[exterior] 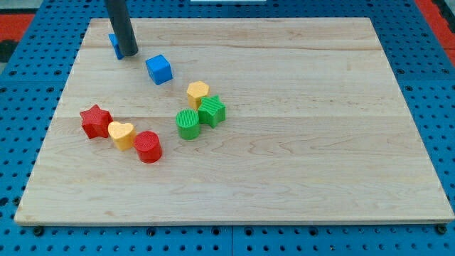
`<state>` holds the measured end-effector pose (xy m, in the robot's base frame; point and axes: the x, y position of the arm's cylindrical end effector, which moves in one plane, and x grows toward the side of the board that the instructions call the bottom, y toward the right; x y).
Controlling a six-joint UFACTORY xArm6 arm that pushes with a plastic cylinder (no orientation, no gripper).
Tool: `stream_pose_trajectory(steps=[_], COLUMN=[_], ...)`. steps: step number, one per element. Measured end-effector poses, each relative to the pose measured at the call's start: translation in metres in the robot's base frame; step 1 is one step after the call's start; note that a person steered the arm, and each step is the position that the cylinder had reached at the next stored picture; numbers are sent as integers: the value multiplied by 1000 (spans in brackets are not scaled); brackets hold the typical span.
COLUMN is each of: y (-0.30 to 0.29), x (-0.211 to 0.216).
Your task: Move your arm away from the blue triangle
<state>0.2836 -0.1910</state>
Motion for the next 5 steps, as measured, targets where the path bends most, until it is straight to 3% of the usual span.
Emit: stream_pose_trajectory(steps=[3,4,5], y=[-75,-67,-23], x=[-9,-18,-28])
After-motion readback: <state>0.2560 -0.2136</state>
